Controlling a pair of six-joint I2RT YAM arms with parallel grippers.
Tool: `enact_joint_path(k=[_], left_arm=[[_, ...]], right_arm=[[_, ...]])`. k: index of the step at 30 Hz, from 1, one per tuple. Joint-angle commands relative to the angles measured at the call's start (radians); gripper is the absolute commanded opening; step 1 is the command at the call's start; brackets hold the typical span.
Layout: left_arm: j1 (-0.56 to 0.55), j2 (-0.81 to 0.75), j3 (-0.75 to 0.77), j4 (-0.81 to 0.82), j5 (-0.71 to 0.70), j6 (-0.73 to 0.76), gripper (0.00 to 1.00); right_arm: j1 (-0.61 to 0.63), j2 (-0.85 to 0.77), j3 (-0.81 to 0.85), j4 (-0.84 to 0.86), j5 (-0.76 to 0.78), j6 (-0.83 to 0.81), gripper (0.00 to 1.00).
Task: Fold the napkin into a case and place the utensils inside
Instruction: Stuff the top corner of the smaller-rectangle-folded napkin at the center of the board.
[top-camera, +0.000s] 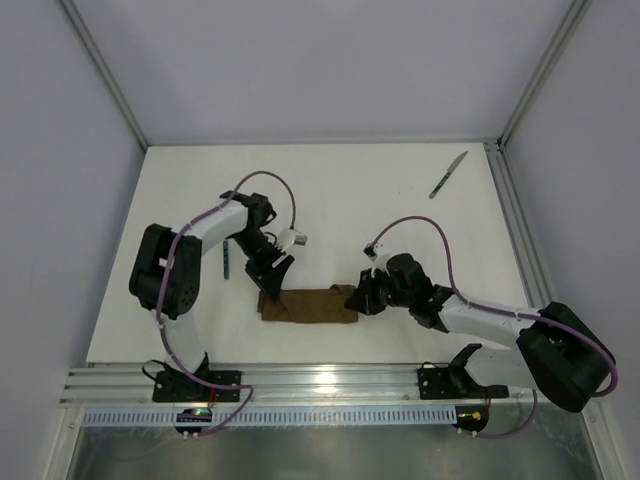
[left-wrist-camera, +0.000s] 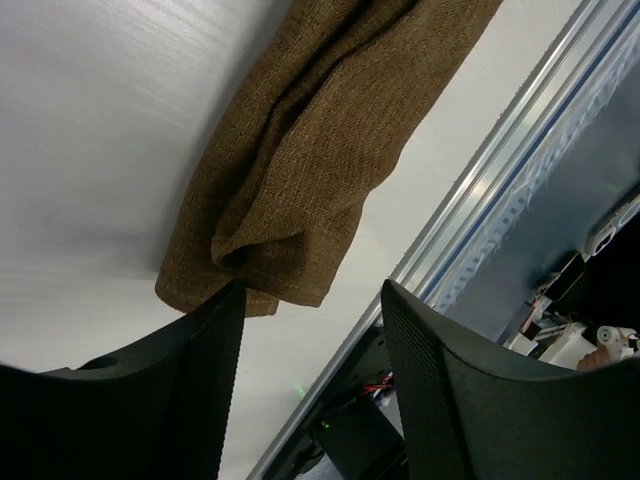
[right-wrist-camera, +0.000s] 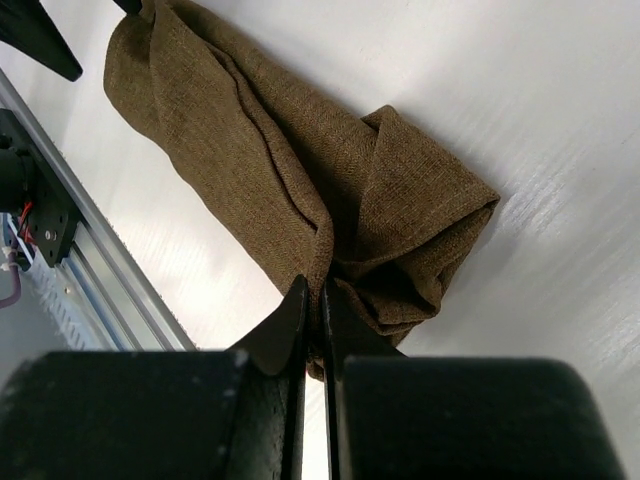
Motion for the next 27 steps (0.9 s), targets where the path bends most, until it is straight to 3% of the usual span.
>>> enact_joint_path(k=[1,5,11,14,15,18,22,23,26,27], left_arm=[[0.003,0.008,-0.003,-0.015,0.097,0.031,0.61],[0.003,0.001,-0.032,0.046,0.015,0.011,0.6],[0.003,0.002,-0.087,0.12,-0.119,-0.021,0.44],[0.003,-0.002,-0.102,0.147,-0.134,-0.026,0.23],[0.003,-0.002,-0.104,0.153,-0.139,-0.027,0.11],[0.003,-0.011,-0.113,0.209,-0.176,-0.039,0.0],[-0.004,-0.025,-0.076,0.266,-0.184,-0.027,0.02],[-0.004,-0.019,-0.058,0.256,-0.19,-0.015,0.15],[-0.004,-0.05,0.008,0.209,-0.179,0.022,0.43],[-0.004,-0.067,0.035,0.192,-0.164,0.036,0.46]], right_arm=[[0.019,0.029,0.055,0.047,0.016,0.017,0.04],[0.024,0.064,0.063,0.07,0.012,0.021,0.04],[0.027,0.083,0.055,0.088,0.009,0.035,0.04],[0.03,0.09,0.05,0.1,0.01,0.047,0.04],[0.033,0.095,0.049,0.105,0.009,0.052,0.04],[0.048,0.112,0.049,0.125,0.012,0.066,0.04],[0.067,0.124,0.055,0.157,0.023,0.107,0.04],[0.07,0.124,0.055,0.171,0.026,0.124,0.04],[0.076,0.138,0.073,0.165,0.041,0.129,0.04],[0.076,0.144,0.077,0.165,0.044,0.13,0.04]])
